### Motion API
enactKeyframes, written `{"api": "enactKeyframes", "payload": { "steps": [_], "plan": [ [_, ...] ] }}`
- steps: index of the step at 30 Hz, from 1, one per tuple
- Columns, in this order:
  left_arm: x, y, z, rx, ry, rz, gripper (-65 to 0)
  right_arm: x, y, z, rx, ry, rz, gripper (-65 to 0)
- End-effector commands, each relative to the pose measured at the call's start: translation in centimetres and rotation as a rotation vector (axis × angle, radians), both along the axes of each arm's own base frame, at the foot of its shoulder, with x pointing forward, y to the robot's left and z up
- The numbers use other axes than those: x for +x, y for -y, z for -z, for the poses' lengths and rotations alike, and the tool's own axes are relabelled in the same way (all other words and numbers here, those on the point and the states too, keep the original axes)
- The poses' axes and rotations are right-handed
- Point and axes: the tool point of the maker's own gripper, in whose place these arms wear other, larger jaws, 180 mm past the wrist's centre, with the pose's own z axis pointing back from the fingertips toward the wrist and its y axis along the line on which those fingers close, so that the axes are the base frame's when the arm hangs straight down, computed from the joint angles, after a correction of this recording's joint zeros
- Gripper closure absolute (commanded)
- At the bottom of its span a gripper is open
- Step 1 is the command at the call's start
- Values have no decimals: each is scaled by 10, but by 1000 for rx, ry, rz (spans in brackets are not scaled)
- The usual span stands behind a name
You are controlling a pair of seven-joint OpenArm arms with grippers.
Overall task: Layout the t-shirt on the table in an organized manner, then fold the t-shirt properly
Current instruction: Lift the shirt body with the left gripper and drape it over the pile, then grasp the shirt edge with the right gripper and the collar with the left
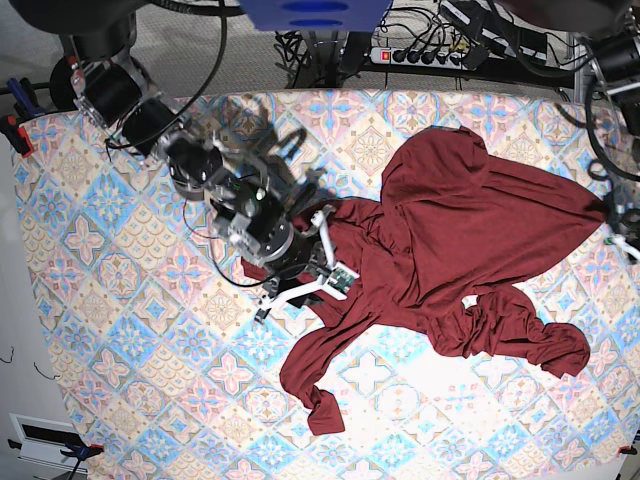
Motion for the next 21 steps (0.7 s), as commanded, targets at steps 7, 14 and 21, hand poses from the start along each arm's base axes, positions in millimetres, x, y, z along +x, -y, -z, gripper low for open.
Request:
{"api": "enactKeyframes", "payload": {
  "steps": [7, 14, 21],
  "plan": [
    [35, -11, -54, 114, 110, 36, -185, 27, 23, 22, -40, -14, 63, -176],
    [41, 76, -41, -83, 124, 146, -185, 65, 38, 24, -70, -5, 123, -178],
    [5, 156, -18, -238, 134, 192, -185, 97, 79, 29, 5, -57, 317, -237]
  ]
}}
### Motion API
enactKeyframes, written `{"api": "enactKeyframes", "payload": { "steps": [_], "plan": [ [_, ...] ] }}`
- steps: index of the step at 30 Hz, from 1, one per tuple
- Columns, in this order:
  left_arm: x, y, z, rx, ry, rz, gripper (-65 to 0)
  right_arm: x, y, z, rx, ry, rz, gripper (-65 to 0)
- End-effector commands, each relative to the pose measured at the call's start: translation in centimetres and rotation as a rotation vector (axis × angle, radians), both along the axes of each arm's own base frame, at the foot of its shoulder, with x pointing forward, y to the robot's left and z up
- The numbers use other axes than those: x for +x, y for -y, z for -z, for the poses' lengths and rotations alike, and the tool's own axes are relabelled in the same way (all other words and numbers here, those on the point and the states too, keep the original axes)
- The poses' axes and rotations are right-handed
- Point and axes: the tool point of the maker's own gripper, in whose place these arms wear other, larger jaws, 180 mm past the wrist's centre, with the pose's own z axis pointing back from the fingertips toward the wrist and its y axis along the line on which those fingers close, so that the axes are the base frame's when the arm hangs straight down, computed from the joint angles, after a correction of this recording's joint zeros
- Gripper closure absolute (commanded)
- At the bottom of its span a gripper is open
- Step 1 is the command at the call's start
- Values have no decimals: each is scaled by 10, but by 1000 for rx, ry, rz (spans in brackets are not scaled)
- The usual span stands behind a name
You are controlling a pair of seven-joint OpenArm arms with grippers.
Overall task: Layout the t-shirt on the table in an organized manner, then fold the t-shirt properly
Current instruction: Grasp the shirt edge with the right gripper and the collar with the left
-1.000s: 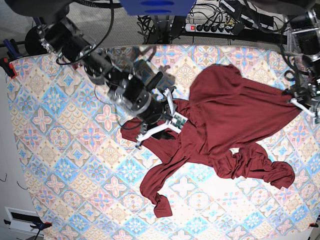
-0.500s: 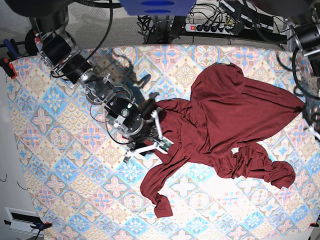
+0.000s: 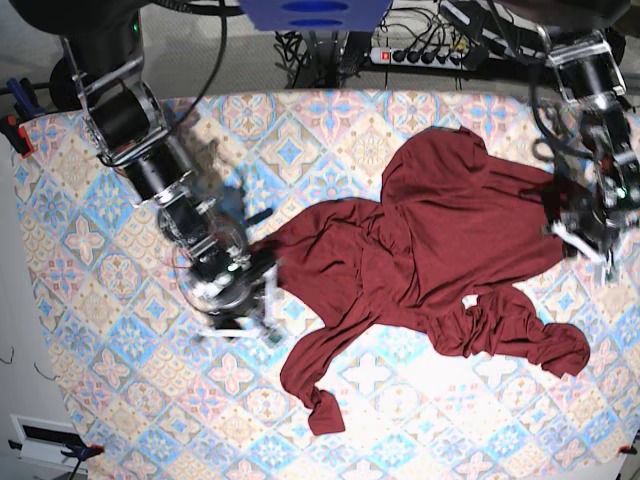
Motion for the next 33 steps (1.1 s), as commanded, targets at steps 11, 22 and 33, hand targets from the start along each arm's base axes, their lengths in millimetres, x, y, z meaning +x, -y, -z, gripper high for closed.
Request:
{"api": "enactKeyframes", "payload": {
  "steps": [11, 22, 33],
  "plan": [
    [-28, 82, 9, -127, 58, 78, -185, 48, -30, -56, 267, 89, 128, -303],
    [-41, 108, 17, -186, 58, 76, -185, 48, -87, -71, 451, 69, 142, -326],
    [-45, 116, 22, -210, 48, 75, -185, 32, -102, -12, 448, -57, 152, -325]
  ]
}}
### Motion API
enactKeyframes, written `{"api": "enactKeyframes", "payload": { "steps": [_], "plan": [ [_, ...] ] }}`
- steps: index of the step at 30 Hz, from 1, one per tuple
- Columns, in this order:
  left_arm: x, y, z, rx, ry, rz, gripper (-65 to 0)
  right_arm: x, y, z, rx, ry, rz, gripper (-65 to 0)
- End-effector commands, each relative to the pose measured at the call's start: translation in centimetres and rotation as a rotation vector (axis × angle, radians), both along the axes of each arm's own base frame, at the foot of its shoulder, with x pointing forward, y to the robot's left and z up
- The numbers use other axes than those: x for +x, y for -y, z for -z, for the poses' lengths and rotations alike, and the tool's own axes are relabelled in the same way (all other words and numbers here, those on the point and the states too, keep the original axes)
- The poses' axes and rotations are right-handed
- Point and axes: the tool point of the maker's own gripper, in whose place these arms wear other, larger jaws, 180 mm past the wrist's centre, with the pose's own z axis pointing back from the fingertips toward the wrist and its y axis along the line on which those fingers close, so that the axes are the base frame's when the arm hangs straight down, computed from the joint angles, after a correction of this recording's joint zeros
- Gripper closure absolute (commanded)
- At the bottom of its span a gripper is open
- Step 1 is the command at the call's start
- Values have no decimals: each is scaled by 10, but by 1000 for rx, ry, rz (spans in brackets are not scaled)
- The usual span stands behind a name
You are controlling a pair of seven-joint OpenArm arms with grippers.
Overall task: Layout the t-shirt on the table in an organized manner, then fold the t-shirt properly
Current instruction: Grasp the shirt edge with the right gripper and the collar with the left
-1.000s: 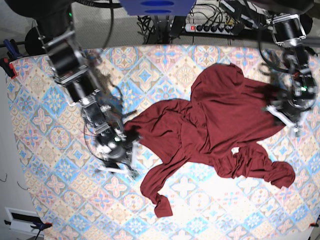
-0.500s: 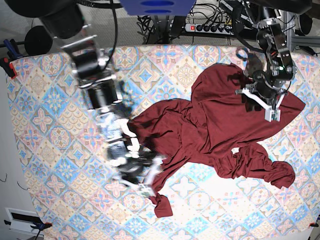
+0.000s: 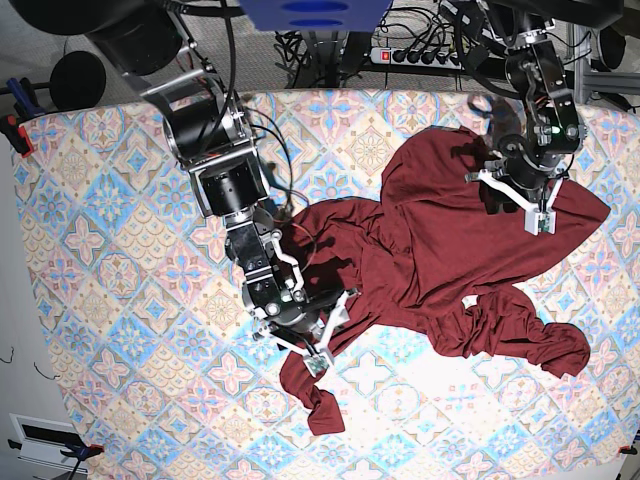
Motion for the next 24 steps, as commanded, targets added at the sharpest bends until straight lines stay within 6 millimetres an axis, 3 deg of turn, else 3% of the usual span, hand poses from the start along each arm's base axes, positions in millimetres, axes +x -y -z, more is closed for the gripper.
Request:
{"api": "enactKeyframes", "payload": {
  "steps": [1, 6, 18, 24],
  "plan": [
    [8, -2, -12, 7, 48, 5, -185, 16, 1, -18, 7, 56, 6, -325],
    [8, -2, -12, 7, 48, 5, -185, 5, 7, 10, -12, -15, 12, -325],
    [9, -2, -13, 7, 49, 5, -185, -13, 7, 32, -8, -50, 11, -323],
    [8, -2, -12, 8, 48, 6, -185, -9, -2, 8, 26, 22, 2, -323]
  ]
}}
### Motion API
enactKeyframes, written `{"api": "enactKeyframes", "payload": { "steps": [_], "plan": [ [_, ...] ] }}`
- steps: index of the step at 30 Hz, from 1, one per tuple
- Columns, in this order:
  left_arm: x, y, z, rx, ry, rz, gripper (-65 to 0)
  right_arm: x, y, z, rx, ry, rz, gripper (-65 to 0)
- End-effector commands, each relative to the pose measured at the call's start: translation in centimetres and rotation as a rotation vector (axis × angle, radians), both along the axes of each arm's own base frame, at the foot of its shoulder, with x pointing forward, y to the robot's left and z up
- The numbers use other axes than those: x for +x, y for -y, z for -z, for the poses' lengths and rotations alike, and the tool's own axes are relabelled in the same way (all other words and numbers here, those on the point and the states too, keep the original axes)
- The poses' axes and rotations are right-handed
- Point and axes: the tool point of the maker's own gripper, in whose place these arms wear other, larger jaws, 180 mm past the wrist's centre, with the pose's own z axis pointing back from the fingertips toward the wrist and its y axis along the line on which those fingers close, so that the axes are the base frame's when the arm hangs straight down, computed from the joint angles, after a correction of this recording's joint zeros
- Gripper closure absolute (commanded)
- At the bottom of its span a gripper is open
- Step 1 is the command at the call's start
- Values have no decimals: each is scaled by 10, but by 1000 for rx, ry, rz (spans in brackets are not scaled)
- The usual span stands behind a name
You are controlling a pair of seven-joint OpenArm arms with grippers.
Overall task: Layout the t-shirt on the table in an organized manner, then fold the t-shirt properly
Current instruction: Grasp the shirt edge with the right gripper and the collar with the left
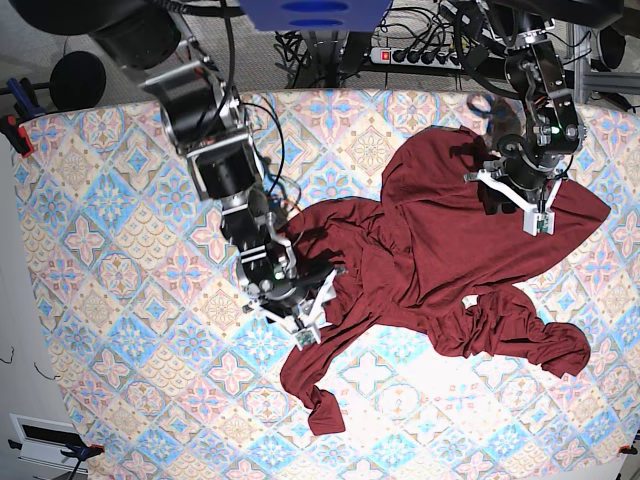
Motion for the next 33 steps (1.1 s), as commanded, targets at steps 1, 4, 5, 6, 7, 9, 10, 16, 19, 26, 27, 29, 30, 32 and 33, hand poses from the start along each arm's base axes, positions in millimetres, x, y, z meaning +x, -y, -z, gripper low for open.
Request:
{"api": "enactKeyframes", "payload": {
  "steps": [1, 4, 5, 6, 7, 9, 10, 16, 19, 26, 27, 29, 30, 32, 33],
  "plan": [
    [7, -2, -12, 8, 45, 6, -185, 19, -8, -29, 17, 71, -11, -323],
    [7, -2, -11, 7, 43, 6, -185, 20, -15, -38, 10, 96, -39, -323],
    [7, -2, -11, 7, 43, 6, -185, 19, -21, -39, 1, 103, -65, -323],
    [7, -2, -11, 7, 43, 6, -185, 17, -26, -40, -8, 112, -90, -323],
    [7, -2, -11, 7, 43, 6, -185, 15, -31, -41, -16, 116, -112, -322],
    [8, -2, -12, 7, 45, 6, -185, 11, -38, -39, -31, 121, -144, -322],
    [8, -2, -12, 7, 45, 6, -185, 10, -40, -39, -36, 121, -153, -322],
    [8, -2, -12, 7, 46, 6, -185, -1, -52, -28, -83, 110, -222, -323],
    [8, -2, -12, 7, 46, 6, -185, -4, -47, -15, -91, 82, -217, -322],
    [8, -1, -12, 5, 46, 7, -185, -3, -43, -10, -85, 85, -210, -322],
    [8, -1, -11, 5, 45, 7, -185, -2, -41, -10, -83, 84, -202, -322],
    [8, -1, -11, 5, 45, 7, -185, 2, -37, -14, -65, 89, -176, -322],
    [8, -1, -11, 5, 45, 7, -185, 4, -34, -16, -56, 89, -160, -322],
    [8, -1, -11, 5, 45, 7, -185, 7, -30, -17, -45, 89, -142, -322],
    [8, -1, -11, 5, 45, 7, -185, 8, -30, -18, -42, 91, -138, -322]
  ]
}}
